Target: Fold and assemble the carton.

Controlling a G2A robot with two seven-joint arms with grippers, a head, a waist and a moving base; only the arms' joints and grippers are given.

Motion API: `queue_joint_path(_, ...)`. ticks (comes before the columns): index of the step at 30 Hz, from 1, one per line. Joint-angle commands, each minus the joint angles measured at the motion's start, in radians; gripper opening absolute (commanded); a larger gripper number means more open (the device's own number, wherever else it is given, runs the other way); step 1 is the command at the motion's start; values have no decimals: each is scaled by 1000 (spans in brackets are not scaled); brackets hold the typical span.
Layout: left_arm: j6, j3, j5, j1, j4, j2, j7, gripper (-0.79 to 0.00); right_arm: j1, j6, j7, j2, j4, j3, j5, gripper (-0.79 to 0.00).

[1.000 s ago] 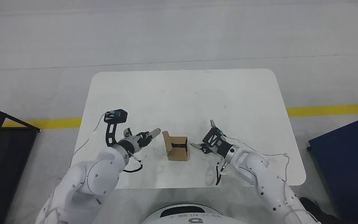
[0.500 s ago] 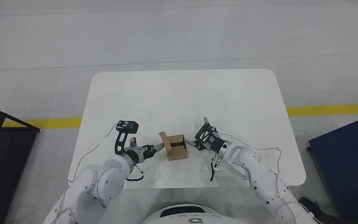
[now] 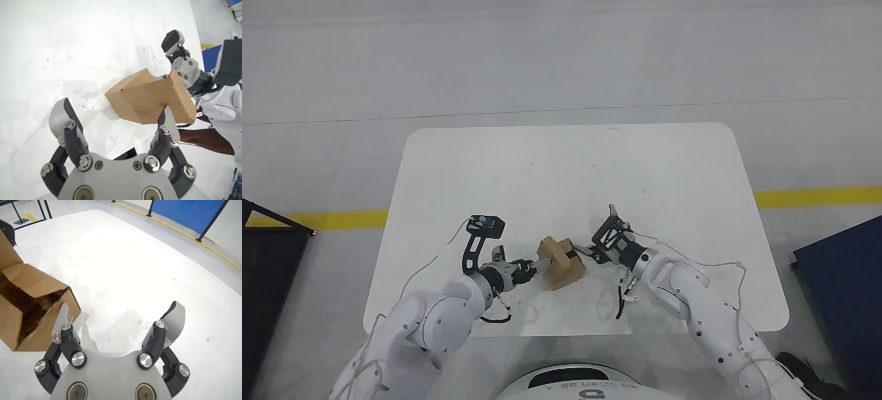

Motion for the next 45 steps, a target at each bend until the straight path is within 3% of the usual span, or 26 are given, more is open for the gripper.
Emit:
queue_joint_path(1,5,19,1,-14,6,-3,-6,0,1,-1,2,0,-3,-1,-2,0)
queue_joint_path(19,41,129,20,-130,115,-27,-36,0,-12,-4,0,3,-24,23,-10,0)
queue_joint_path(33,54,137,20,-146,133,-34,-47,0,-101,-52,-35,22,-121,101,-16,0)
queue_joint_path(45,59,137,18,-151,136,-38,-52,0,-132,-81,-47,29,-123,119,-16,0)
